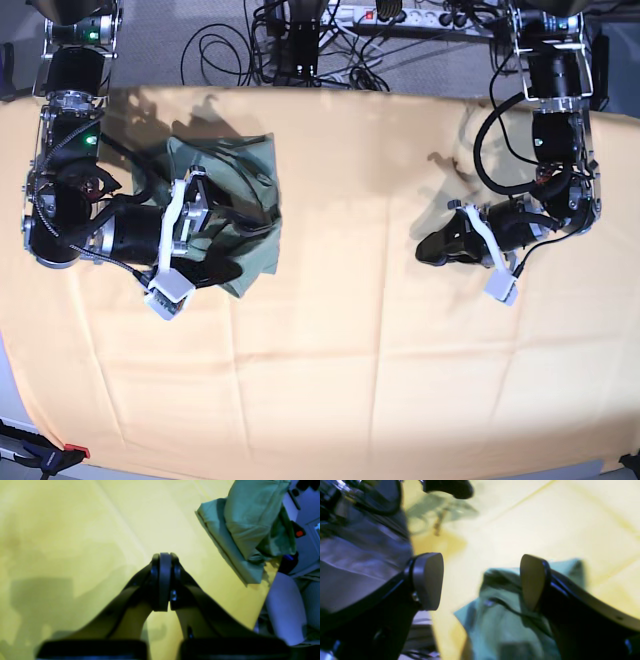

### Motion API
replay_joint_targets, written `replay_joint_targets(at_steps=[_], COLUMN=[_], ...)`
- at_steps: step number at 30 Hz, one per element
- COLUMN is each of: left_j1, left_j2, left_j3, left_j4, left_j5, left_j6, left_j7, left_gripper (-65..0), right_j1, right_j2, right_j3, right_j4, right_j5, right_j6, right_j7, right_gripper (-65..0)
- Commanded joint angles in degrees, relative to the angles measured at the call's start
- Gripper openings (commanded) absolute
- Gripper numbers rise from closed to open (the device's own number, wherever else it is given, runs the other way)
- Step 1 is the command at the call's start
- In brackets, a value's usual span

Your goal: Fold the T-shirt properly

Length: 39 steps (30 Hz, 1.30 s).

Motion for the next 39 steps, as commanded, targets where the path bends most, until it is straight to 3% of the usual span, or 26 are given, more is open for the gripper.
replay_joint_targets(at_steps=[1,8,11,19,30,35,39], left_j1=[-1.1,-1.1,-1.1,-1.1,-1.0,-1.0,-1.0], left_j2=[-0.6,-2.0,-2.2,-2.2,-2.2,-2.1,-2.1], left_j3=[-0.2,-0.2,-0.2,-0.2,-0.2,-0.2,-0.2], left_j4=[0.9,0.9,0.9,0.9,0.9,0.9,0.9], left_j5=[-1.4,-1.4,-1.5,-1.6,-1.6,-1.7,-1.6], left_j6=[-0.6,-1.0,-1.0,-1.0,-1.0,-1.0,-1.0], left_j7=[-1.1,-1.1,-1.1,-1.1,-1.1,-1.1,-1.1], left_gripper=[-65.0,-65.0,-65.0,-65.0,-65.0,-65.0,-65.0], right_j1=[1.1,-2.4,-5.0,-9.7,-14.6,-17.0,-17.2], right_j2=[1.1,7.1,7.5,7.0,6.1,6.1,6.1], right_j3=[1.5,8.2,9.1,8.4,8.3,8.3,8.3], right_j4=[1.7,2.9,2.4,1.4,1.5,1.5,1.5], right_j5=[-0.4,-1.5,-2.3,-16.5,-16.1,-12.1,-12.2], right_j6=[0.3,0.3,0.3,0.3,0.3,0.3,0.3], right_j7=[0.8,0.8,1.2,15.6,14.8,13.7,13.7], right_gripper=[-16.2,-17.0,-17.1,-17.1,-17.5,-30.2,-30.8])
